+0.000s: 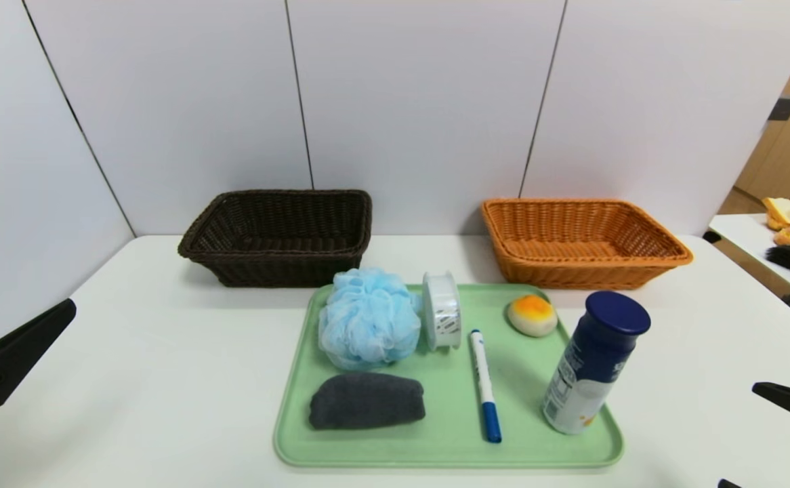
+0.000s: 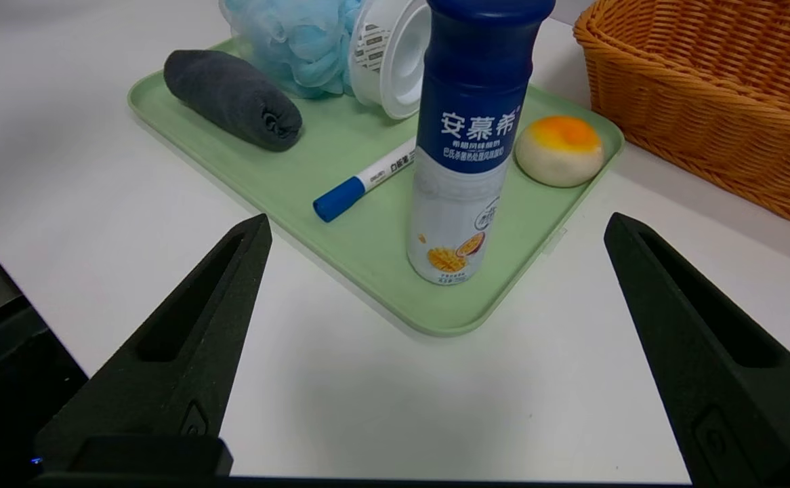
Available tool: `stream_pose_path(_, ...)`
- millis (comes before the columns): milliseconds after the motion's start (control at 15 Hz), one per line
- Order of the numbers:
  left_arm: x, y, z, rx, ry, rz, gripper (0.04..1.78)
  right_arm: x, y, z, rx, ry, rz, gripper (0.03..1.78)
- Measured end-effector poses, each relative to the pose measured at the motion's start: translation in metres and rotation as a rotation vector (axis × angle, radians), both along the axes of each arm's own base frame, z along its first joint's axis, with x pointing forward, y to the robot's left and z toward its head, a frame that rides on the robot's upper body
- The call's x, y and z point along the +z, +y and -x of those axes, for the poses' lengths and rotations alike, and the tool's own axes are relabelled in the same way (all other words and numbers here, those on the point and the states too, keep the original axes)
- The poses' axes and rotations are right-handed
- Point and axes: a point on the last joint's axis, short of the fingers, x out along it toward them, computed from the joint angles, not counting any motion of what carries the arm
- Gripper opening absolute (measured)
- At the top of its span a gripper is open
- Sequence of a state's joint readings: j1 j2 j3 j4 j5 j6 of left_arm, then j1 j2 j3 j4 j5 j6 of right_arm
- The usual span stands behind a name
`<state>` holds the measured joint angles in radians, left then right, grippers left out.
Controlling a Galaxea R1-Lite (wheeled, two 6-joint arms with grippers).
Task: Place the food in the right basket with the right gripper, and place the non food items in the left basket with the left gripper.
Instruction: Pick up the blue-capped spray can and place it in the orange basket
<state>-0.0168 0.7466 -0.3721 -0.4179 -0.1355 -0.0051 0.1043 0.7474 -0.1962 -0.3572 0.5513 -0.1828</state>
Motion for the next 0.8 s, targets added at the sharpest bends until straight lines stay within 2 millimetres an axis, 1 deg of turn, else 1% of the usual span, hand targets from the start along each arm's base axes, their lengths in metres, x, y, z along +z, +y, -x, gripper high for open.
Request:
stream_pose_path(400, -0.004, 0.0, 0.005, 0.0, -0.004, -0.001, 1.69, -0.002, 0.008, -0.043, 0.034, 0.075, 0.023, 1.7)
stream_pose_path(533, -0.004, 0.0, 0.005, 0.0, -0.004, -0.001, 1.69, -0.003, 0.014, -0.059, 0.061, 0.089, 0.027, 1.7)
stream_pose_path(800, -0.003, 0.0, 0.005, 0.0, -0.008, -0.001, 1.69, -0.013, 0.028, -0.096, 0.105, 0.096, 0.032, 1.7)
